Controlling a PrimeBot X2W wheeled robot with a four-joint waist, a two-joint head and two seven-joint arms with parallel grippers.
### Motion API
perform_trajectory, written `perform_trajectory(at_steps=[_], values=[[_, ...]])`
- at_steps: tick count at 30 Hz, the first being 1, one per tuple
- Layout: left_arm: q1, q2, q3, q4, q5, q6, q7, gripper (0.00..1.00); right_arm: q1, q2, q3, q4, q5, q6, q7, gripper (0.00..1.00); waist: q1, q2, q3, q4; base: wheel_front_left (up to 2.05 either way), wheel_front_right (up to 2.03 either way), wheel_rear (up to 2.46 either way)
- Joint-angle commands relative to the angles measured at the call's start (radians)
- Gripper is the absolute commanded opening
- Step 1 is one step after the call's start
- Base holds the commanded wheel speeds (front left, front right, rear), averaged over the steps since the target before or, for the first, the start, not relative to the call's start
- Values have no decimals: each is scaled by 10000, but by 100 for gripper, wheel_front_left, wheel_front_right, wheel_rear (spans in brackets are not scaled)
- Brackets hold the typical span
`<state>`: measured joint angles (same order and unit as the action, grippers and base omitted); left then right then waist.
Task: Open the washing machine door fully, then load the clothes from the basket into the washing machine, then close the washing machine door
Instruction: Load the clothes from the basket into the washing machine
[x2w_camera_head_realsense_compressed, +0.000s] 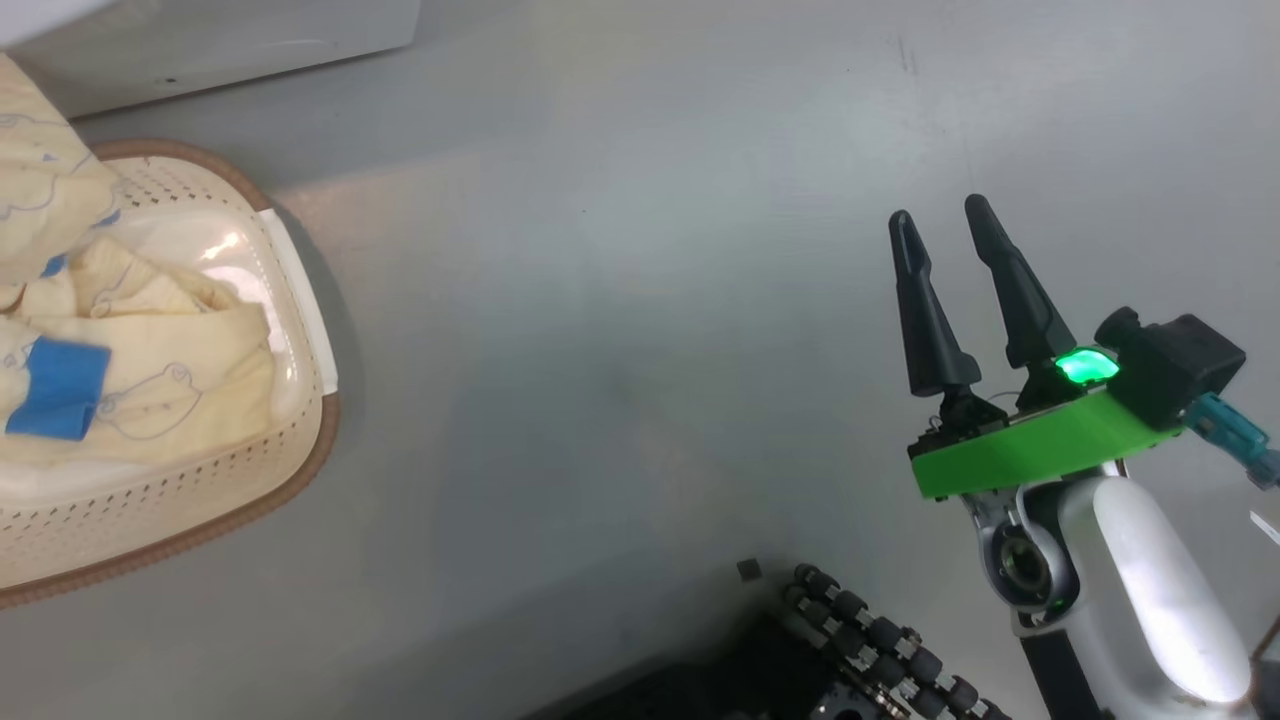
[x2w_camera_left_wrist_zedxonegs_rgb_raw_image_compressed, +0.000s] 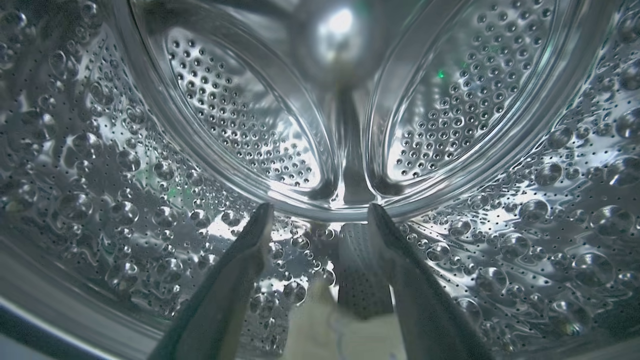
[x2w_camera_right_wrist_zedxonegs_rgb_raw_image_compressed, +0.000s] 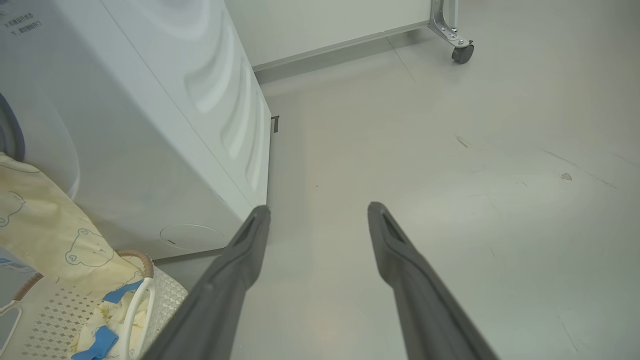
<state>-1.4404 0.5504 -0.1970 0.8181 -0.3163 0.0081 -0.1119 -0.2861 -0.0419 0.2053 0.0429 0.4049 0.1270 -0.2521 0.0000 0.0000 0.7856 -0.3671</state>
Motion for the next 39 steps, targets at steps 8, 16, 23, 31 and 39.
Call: perform_trajectory(at_steps=[8, 16, 23, 31, 39], values=[[146, 72, 51, 32, -265, 75, 322, 100, 51, -83, -19, -149, 28, 37, -97, 100, 0, 0, -351, 276, 0, 0, 0], [1601, -314, 104, -522, -524, 524, 3, 100, 180, -83, -268, -88, -197, 37, -97, 100, 0, 0, -963, 675, 0, 0, 0], [3676, -737, 226, -1842, -769, 1133, -603, 100, 430, -83, -541, 19, -433, 37, -97, 100, 0, 0, -1679, 1048, 0, 0, 0], [6630, -1322, 256, -4419, -853, 2096, -1087, 100, 702, -83, -767, 29, -1027, 37, -97, 100, 0, 0, -2451, 1546, 0, 0, 0], [9117, -1744, 61, -6509, -613, 2964, -1273, 100, 906, -83, -695, 224, -1542, 37, -96, 100, 0, 0, -3084, 1907, 0, 0, 0]])
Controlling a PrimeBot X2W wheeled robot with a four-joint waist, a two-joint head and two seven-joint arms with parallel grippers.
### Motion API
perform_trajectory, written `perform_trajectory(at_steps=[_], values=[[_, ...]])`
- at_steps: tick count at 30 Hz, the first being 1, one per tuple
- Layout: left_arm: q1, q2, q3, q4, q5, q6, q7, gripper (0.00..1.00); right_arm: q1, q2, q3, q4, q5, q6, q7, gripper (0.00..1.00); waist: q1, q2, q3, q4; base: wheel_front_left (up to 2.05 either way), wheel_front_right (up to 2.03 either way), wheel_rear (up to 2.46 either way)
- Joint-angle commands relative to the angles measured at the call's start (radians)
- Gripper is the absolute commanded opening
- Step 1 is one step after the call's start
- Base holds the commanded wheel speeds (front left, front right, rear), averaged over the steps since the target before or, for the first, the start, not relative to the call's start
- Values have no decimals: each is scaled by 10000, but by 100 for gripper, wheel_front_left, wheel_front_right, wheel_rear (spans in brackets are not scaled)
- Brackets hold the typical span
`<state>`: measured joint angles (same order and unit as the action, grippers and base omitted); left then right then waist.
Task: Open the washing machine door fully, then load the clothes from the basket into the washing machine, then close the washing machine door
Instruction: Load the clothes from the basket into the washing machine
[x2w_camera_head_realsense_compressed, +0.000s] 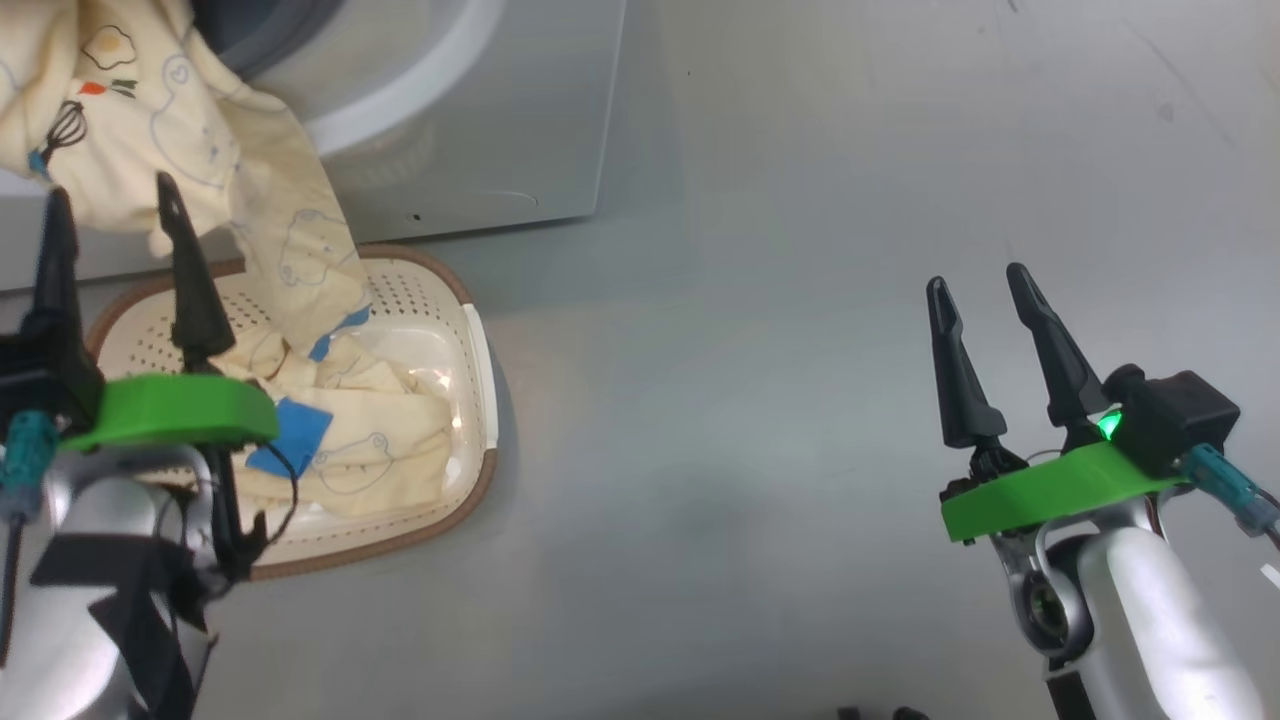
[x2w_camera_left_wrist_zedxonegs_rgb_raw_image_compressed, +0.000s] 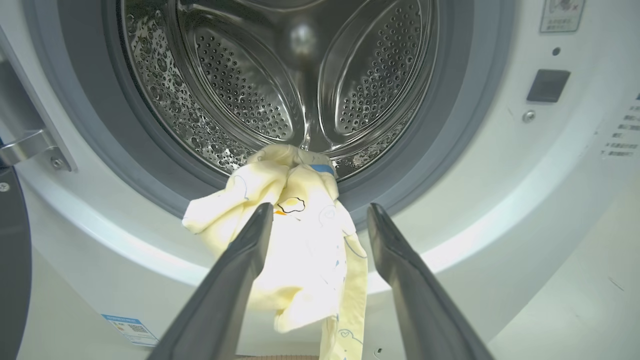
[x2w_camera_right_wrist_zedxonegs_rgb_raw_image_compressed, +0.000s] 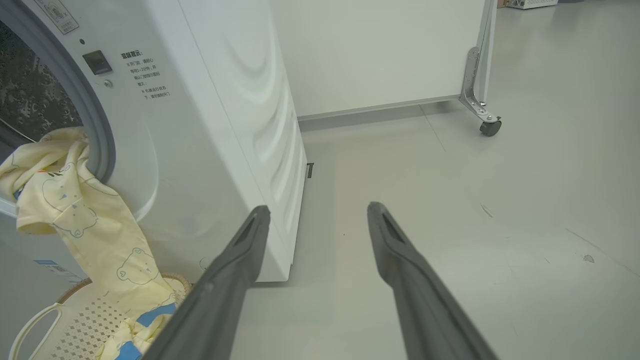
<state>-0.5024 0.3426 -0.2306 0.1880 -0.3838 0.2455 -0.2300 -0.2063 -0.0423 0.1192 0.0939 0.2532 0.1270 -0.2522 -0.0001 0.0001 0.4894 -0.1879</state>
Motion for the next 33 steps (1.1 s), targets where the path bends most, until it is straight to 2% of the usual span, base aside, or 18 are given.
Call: perform_trajectory(at_steps=[1, 5, 12, 21, 33], values=[[27, 284, 346, -406, 93, 672, -103, 100, 128, -79, 186, -244, -89, 37, -87, 100, 1, -1, -228, 156, 0, 0, 0], [991, 88, 108, -978, 199, 905, -140, 100, 206, -79, 198, -146, -281, 37, -5, 100, 1, -1, -683, 363, 0, 0, 0], [2039, -235, -286, -1258, 123, 966, -158, 100, 364, -79, 207, -102, -565, 37, 240, 100, 1, -1, -1305, 685, 0, 0, 0], [2551, -476, -604, -976, -55, 879, -142, 100, 543, -79, 388, -140, -636, 37, 427, 100, 1, -1, -1778, 839, 0, 0, 0], [2738, -471, -736, -775, -189, 915, 71, 100, 715, -79, 390, -206, -609, 37, 491, 100, 1, -1, -1962, 871, 0, 0, 0]])
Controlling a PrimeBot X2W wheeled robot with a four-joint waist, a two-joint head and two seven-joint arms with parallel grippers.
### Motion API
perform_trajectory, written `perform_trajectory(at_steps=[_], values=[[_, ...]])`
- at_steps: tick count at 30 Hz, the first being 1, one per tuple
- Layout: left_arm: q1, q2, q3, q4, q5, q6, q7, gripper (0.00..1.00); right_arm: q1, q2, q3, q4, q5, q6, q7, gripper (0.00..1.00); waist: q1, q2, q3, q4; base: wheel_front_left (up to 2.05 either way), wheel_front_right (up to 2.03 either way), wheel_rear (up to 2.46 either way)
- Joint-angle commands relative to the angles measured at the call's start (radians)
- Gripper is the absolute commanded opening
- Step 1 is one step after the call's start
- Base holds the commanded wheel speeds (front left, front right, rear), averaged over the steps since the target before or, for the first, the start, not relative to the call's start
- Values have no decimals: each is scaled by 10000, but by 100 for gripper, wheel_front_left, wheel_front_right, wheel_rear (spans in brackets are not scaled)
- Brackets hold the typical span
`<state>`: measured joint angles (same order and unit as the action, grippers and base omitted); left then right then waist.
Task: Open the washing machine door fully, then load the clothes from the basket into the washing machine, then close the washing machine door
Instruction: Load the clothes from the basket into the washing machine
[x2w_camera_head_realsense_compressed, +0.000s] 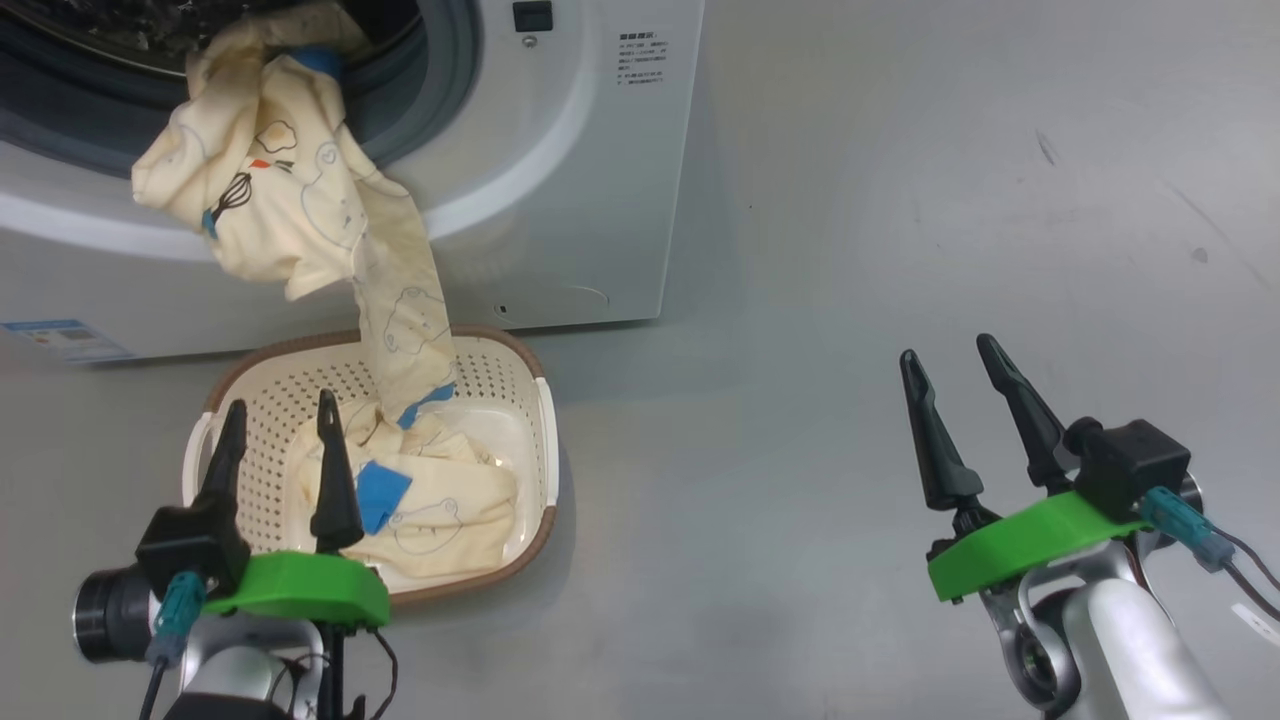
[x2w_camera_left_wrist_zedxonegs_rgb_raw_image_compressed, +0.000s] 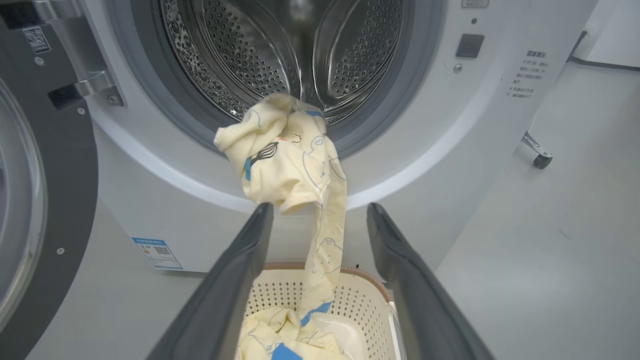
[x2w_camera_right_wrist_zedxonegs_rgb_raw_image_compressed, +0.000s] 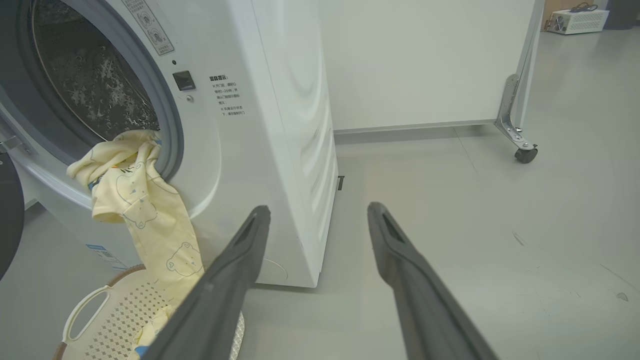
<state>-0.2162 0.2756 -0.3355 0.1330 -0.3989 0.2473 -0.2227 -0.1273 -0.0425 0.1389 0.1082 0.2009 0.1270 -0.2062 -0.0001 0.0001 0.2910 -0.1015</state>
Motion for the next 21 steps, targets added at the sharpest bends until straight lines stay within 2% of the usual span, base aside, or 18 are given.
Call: perform_trajectory(at_steps=[1, 14, 21], values=[[-131, 195, 300, -216, -45, 899, 14, 100, -84, -77, 196, -353, -84, 37, 33, 100, 1, -1, 39, 11, 0, 0, 0], [-309, 165, 239, -53, -137, 877, 8, 100, -139, -77, 222, -331, -29, 37, 21, 100, 1, -1, 134, 13, 0, 0, 0], [-865, -1, 84, 544, -393, 554, 256, 100, -268, -77, 307, -440, 1, 37, 29, 100, 1, -1, 506, -25, 0, 0, 0]])
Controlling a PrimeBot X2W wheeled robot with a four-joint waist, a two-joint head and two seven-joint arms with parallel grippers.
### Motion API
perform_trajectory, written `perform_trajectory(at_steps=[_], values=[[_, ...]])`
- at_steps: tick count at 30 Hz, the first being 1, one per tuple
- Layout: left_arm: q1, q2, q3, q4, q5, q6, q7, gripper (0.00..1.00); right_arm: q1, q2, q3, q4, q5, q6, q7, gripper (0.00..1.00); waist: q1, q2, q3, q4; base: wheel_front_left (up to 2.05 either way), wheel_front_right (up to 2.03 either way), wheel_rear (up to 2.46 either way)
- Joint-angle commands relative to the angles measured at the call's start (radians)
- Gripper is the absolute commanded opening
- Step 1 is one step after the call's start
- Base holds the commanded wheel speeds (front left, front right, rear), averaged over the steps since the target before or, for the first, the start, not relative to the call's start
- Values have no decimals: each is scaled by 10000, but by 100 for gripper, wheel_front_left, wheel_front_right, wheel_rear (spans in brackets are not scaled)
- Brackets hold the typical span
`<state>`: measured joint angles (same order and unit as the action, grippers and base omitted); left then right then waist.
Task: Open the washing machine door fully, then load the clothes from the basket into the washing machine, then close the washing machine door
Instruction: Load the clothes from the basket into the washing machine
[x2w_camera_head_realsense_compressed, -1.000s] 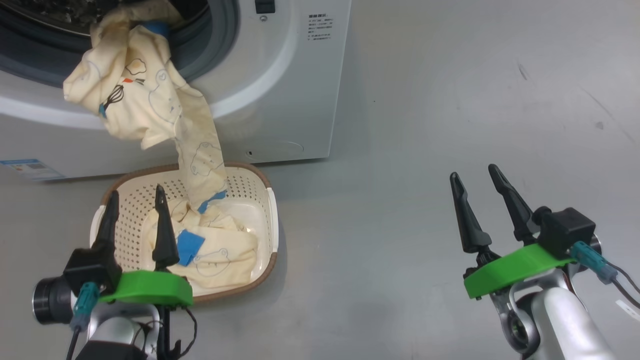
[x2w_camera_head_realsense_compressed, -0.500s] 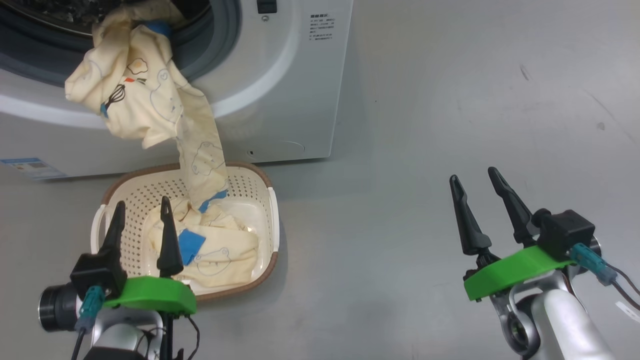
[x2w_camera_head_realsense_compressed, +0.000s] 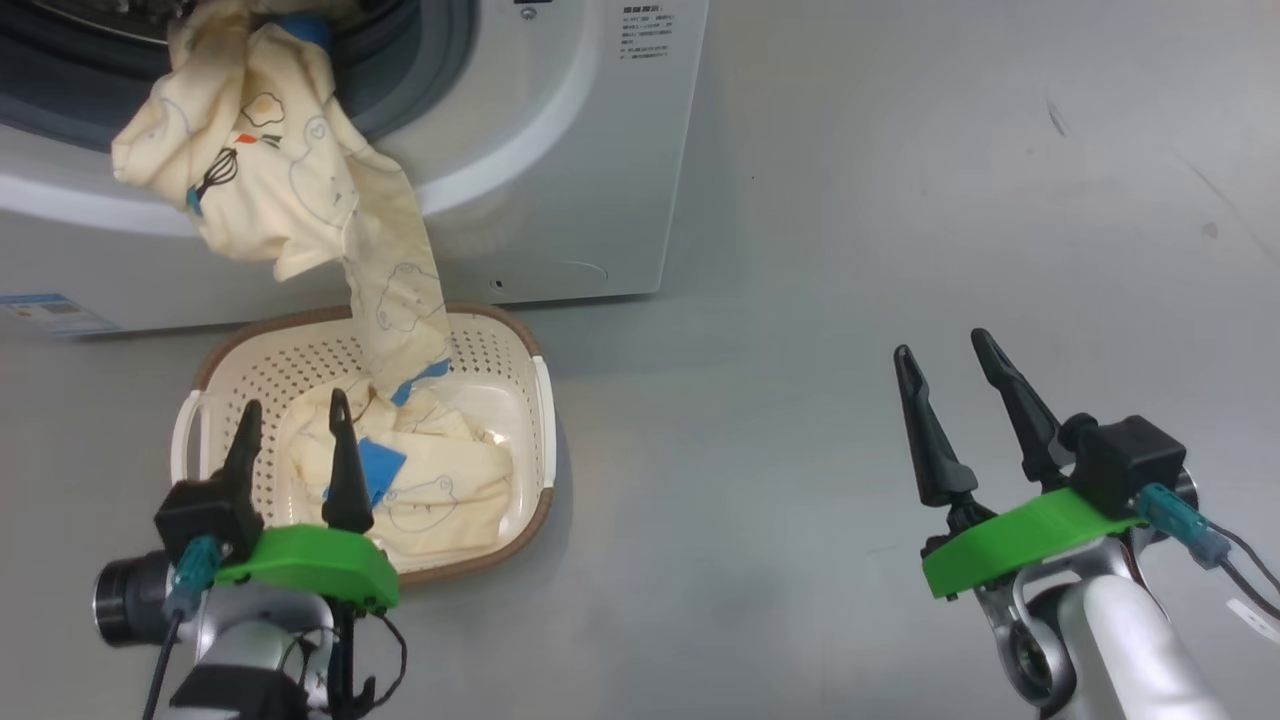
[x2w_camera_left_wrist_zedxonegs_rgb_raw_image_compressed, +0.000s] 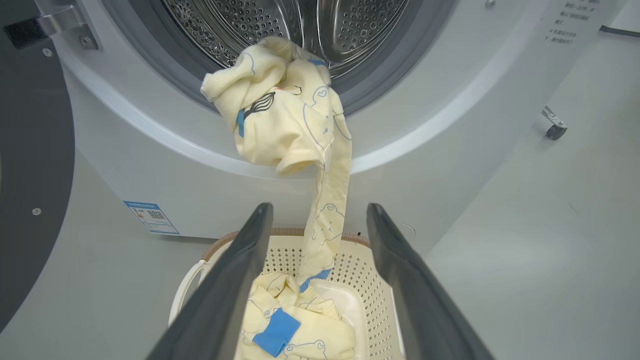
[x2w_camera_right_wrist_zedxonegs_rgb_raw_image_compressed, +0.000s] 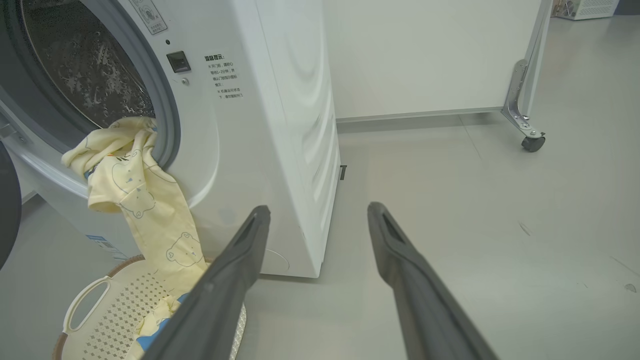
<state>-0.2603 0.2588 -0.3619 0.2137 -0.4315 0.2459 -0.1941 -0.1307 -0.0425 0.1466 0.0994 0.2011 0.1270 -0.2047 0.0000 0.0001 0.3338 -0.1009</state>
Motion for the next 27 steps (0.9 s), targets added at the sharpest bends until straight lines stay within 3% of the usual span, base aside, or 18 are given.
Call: perform_trajectory(at_steps=[1, 14, 27], values=[[-560, 133, 317, -96, -141, 467, 54, 100, -274, -77, 262, -363, 11, 37, 13, 100, 0, -1, 162, -62, 0, 0, 0], [-3360, -319, 303, 4166, -1018, -838, 774, 100, -979, -77, 612, -195, 370, 37, -255, 100, 0, -1, 1339, -841, 0, 0, 0], [-6085, 137, 772, 7948, -1449, -1682, 450, 100, -1629, -77, 1051, 210, 975, 37, -536, 100, 0, -1, 2352, -1927, 0, 0, 0]])
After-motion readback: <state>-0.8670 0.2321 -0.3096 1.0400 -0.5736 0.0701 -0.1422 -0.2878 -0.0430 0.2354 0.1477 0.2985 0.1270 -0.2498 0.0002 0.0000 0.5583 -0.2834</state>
